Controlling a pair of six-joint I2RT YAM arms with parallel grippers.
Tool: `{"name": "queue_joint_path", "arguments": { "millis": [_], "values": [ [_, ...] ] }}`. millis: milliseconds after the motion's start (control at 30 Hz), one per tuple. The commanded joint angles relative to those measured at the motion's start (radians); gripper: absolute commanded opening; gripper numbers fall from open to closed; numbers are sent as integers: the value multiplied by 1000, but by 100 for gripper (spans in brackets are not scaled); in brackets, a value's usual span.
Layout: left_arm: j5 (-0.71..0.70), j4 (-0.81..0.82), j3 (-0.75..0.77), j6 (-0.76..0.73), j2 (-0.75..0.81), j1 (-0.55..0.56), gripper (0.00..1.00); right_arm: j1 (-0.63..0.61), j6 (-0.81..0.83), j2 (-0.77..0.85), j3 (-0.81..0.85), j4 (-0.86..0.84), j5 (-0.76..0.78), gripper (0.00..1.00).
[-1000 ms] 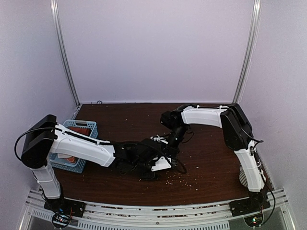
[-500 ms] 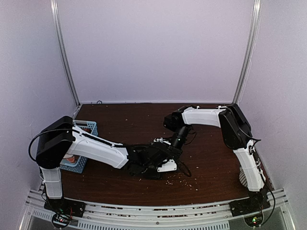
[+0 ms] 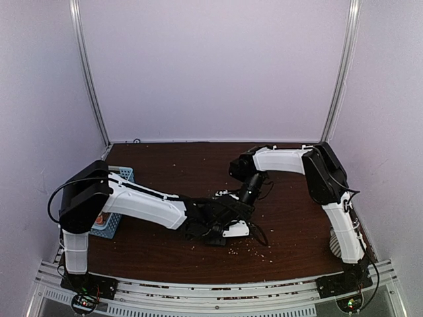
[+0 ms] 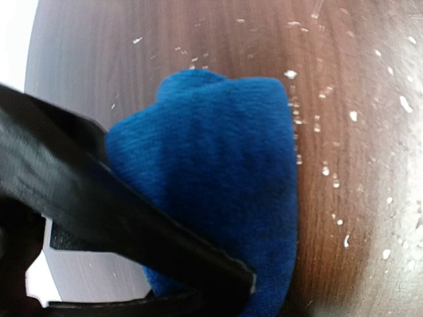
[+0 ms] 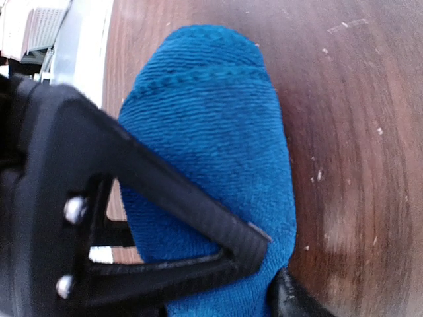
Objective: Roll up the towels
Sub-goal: Pick up the towel from the center of the board.
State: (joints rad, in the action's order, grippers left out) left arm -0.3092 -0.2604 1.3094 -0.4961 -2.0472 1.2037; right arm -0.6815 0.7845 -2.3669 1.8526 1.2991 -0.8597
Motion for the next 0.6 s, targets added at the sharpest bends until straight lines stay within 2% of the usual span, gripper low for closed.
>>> {"name": "queue_joint_path", "arguments": {
  "millis": [0, 233, 400, 567],
  "values": [
    [69, -15, 10, 3, -69, -36, 26, 17, 63, 21, -73, -4, 119, 57],
    [67, -29, -31, -8, 14, -66, 0, 169, 146, 238, -58, 58, 61, 67],
    [49, -20, -110, -42, 151, -119, 0, 229, 209, 348, -121, 58, 35, 67],
    [47, -29, -196, -92, 289, -179, 0, 254, 224, 350, -134, 58, 20, 67]
  ]
}}
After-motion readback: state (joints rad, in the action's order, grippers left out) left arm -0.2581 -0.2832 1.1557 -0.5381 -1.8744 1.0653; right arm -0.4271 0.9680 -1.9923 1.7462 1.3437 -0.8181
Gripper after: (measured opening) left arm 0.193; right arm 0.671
